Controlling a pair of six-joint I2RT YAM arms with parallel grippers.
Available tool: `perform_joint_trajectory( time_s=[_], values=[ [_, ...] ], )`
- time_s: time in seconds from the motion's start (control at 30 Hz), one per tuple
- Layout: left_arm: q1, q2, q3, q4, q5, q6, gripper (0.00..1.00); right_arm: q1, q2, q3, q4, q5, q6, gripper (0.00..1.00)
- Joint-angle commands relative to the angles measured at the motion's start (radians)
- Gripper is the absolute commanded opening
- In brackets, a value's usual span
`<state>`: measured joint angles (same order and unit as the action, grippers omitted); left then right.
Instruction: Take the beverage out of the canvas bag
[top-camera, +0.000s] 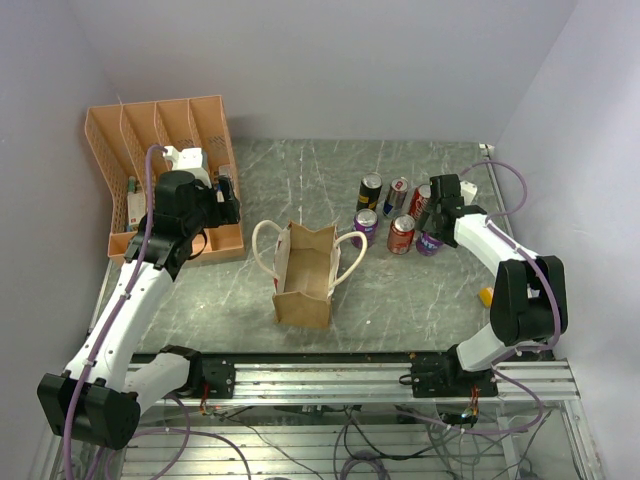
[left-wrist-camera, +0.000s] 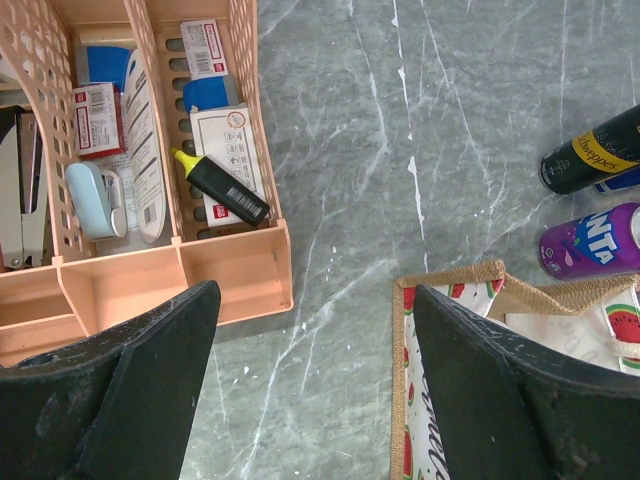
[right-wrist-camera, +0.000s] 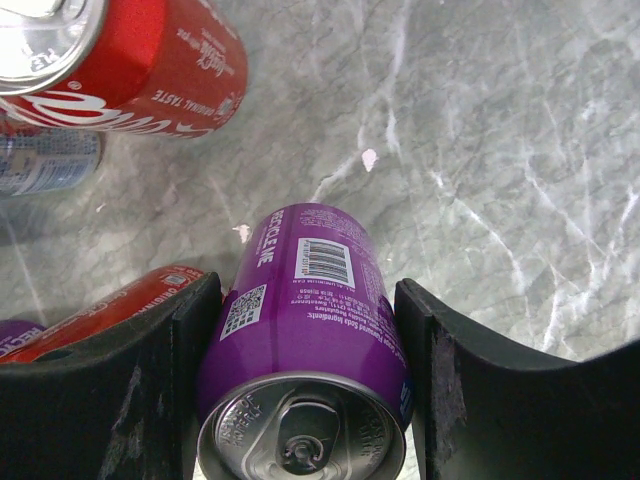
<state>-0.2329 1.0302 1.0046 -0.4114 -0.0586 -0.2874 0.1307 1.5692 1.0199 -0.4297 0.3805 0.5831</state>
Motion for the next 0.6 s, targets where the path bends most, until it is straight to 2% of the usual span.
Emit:
perform_joint_trajectory(
  time_s=[0.0, 0.57],
  values=[
    [-0.005, -0.003, 0.006, 0.022, 0.01, 0.003, 0.89, -0.002, -0.008, 0.001, 0.057, -0.058, 0.004, 0.0],
    [-0.005, -0.007, 0.006, 0.022, 0.012, 0.003, 0.89, -0.002, 0.01, -0.013, 0.12, -0.212, 0.014, 0.02]
  ],
)
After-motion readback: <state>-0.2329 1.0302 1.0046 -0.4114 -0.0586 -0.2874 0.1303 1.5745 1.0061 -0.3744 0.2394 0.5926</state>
